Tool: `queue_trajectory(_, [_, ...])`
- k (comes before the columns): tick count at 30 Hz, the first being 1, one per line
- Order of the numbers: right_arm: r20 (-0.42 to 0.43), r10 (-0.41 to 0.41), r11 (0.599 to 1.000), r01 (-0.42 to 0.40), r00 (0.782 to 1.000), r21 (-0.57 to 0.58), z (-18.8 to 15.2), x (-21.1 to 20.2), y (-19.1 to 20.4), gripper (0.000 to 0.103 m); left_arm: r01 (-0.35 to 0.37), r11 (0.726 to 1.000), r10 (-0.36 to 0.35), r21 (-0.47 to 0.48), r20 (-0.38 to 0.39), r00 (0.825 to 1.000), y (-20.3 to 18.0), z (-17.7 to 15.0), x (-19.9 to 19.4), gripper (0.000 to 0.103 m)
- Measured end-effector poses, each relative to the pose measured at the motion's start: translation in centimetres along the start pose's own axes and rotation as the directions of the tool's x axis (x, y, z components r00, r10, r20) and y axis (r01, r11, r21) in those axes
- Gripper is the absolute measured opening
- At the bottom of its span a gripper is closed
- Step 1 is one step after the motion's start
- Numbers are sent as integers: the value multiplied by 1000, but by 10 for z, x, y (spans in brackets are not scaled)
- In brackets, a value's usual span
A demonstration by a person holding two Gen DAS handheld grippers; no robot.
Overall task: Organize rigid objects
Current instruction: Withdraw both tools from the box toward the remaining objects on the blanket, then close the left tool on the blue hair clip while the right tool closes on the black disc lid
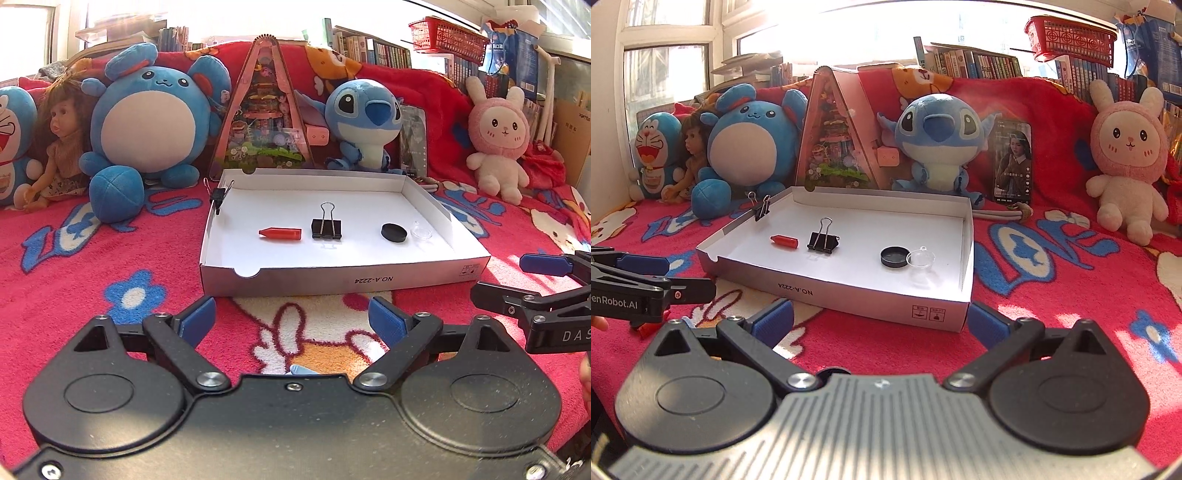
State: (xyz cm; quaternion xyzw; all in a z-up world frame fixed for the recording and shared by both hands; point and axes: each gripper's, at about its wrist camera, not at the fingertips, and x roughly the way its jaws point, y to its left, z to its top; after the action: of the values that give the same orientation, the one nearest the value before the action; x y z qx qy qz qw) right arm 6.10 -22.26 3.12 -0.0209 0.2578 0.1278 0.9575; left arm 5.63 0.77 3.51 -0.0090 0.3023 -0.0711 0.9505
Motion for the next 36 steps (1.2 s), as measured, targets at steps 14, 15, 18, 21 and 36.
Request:
queue_trajectory(14, [-7, -26, 999, 26, 1000, 22, -29, -14, -2, 103, 50, 997, -50, 52, -12, 999, -6, -25, -15, 75])
queue_trajectory(15, [-4, -27, 999, 27, 1000, 36, -31, -15, -4, 103, 54, 997, -53, 60, -13, 998, -7, -27, -17, 74])
queue_trajectory(18, [-2, -23, 998, 23, 1000, 60, -38, -19, -8, 102, 58, 994, -56, 93, -25, 998, -9, -32, -21, 68])
queue_trajectory(21, [-2, -28, 998, 29, 1000, 56, -42, -22, -12, 99, 56, 992, -51, 115, -42, 998, -10, -36, -19, 62])
queue_trajectory(36, [-39, -82, 996, 80, 996, -48, -51, -18, -4, 74, 42, 993, -34, 113, -76, 997, -11, -43, -3, 46])
